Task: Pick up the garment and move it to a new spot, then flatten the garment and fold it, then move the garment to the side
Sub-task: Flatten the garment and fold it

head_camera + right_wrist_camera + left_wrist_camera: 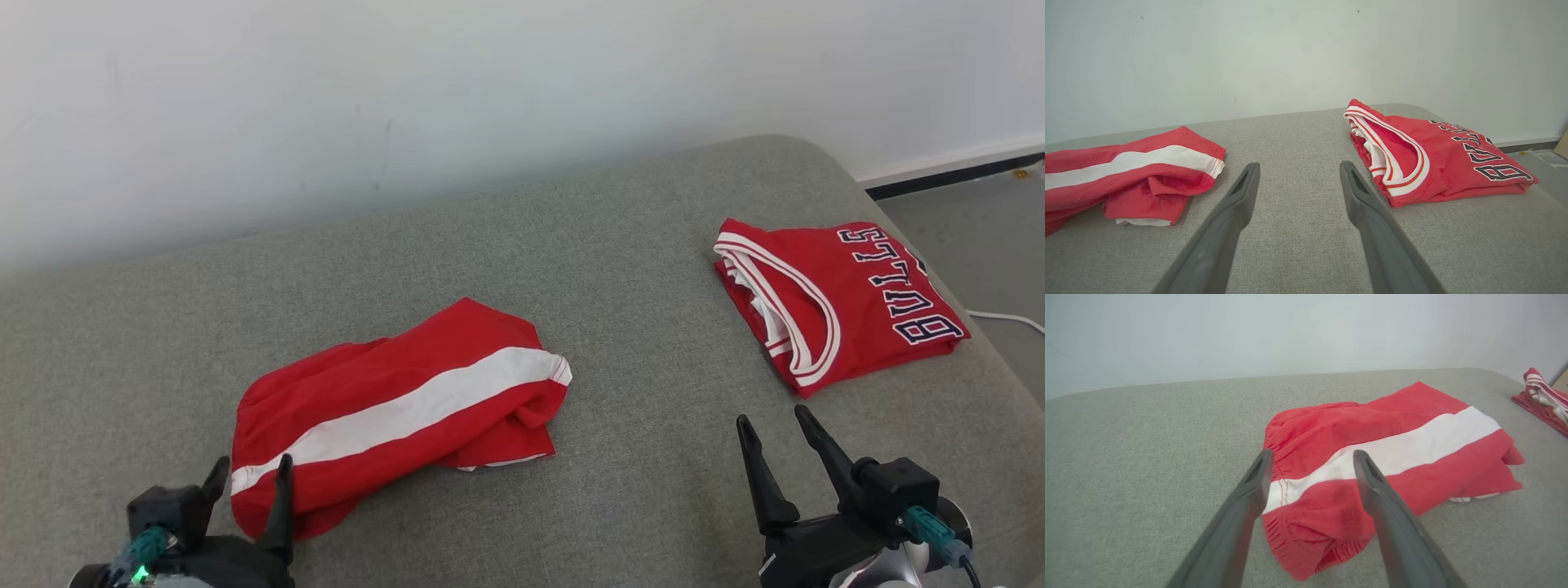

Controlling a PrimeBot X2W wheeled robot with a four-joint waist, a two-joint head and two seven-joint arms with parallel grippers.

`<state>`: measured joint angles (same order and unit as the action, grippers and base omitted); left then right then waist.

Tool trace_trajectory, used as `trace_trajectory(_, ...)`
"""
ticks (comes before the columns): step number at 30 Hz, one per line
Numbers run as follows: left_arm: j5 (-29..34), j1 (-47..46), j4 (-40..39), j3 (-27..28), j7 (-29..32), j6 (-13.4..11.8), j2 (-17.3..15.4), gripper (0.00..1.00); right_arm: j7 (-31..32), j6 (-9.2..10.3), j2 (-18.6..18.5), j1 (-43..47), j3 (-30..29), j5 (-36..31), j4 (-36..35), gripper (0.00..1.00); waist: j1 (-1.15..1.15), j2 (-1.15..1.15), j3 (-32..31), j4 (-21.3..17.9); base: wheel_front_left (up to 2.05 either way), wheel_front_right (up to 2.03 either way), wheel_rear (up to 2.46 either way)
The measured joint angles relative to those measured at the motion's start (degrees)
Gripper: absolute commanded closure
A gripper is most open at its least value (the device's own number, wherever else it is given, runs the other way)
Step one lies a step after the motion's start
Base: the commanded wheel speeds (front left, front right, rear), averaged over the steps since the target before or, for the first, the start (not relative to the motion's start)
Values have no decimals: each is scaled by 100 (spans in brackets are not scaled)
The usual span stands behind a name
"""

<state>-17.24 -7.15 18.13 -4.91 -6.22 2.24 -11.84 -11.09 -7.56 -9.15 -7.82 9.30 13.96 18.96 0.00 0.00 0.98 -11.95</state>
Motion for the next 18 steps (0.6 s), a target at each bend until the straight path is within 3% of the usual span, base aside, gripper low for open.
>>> trace_trajectory(4,336,-137,420,-133,543,-363,-85,0,0,0,10,-43,54,0,4,0,0,0,28,-38,0,0,0)
trace_trajectory(11,319,-181,720,-221,803,-520,24,0,-10,0,-3,-49,13,7,29,0,1,0,57,-96,0,0,0)
trace_trajectory(12,280,-168,735,-222,845,-517,58,11,-10,0,-4,-46,2,7,30,0,1,0,57,-91,0,0,0)
trace_trajectory(13,260,-164,765,-218,902,-522,77,31,-11,0,-5,-42,-7,7,30,0,1,0,57,-84,0,0,0)
trace_trajectory(15,191,-154,791,-189,987,-525,88,39,-11,0,-7,-35,-27,7,31,0,1,0,55,-68,0,0,0)
trace_trajectory(18,93,-135,799,-201,1077,-516,127,85,-10,0,3,-38,-12,4,31,0,1,0,42,-45,0,0,0)
